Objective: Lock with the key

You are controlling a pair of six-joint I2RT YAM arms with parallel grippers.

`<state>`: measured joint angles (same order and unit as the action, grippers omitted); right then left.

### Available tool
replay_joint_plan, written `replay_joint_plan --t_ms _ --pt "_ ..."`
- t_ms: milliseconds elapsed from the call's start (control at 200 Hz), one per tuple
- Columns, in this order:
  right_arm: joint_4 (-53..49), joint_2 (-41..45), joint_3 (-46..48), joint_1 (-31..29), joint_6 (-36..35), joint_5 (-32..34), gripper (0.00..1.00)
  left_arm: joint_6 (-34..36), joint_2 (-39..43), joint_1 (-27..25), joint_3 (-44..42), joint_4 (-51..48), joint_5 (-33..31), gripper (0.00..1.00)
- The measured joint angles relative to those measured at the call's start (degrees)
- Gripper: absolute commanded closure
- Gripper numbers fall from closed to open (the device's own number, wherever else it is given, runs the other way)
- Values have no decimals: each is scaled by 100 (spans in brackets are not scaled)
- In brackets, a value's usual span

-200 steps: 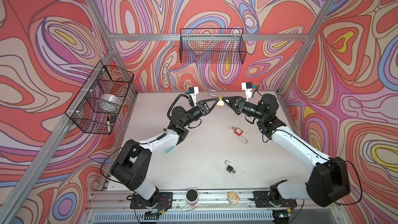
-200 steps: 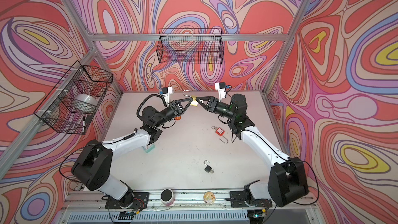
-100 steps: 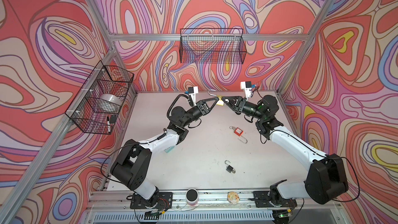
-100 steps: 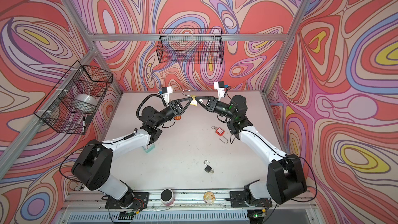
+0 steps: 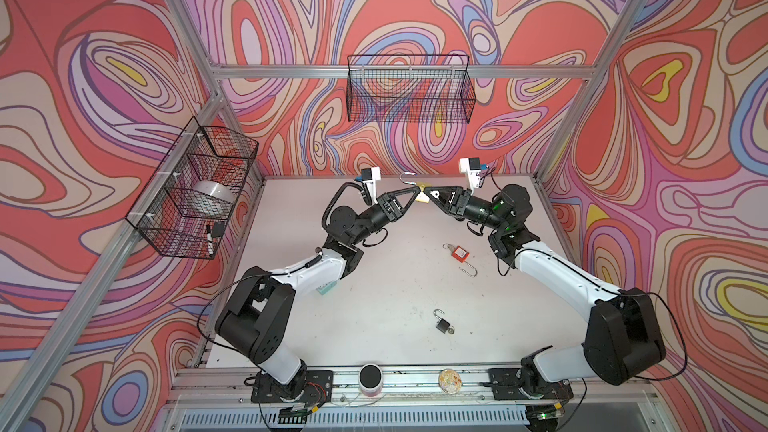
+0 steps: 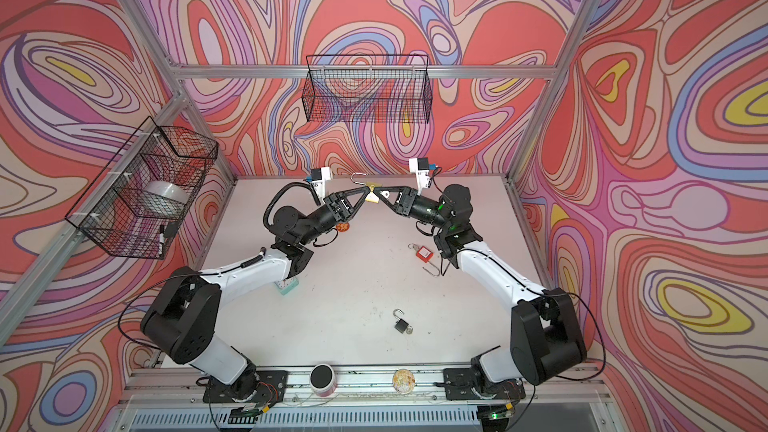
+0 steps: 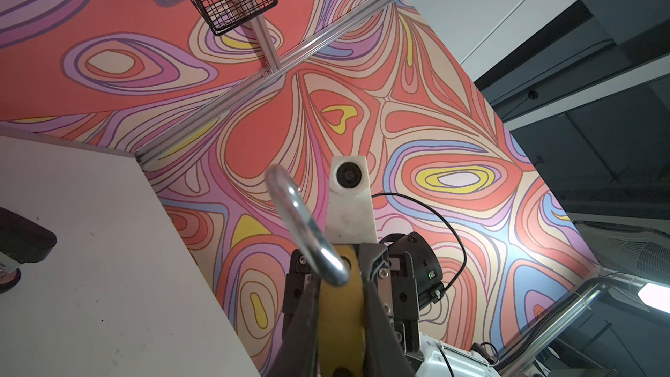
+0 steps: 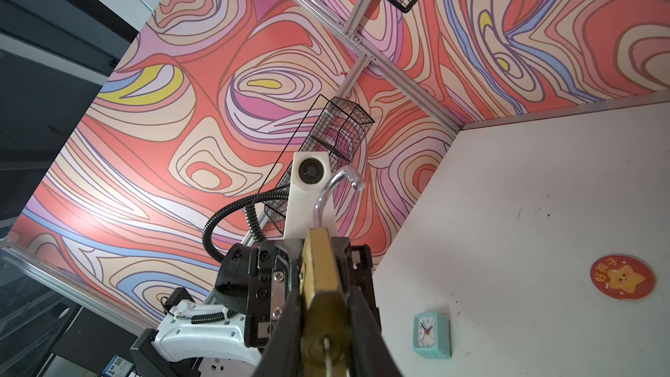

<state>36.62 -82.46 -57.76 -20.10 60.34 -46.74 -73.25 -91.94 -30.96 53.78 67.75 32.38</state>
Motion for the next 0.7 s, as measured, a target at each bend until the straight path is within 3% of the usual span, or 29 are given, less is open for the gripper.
replay_joint_plan --t_ms 95,245,471,696 --pt "-107 0 20 -55 -52 -2 100 59 0 11 -15 35 -31 51" --pt "-291 0 79 -111 -140 0 100 98 4 164 -234 90 -39 46" --pt "-437 0 114 -101 -267 22 100 105 306 782 -745 -50 31 43" --pt "-487 -42 140 -98 -431 -22 100 136 686 1117 -704 -437 433 43"
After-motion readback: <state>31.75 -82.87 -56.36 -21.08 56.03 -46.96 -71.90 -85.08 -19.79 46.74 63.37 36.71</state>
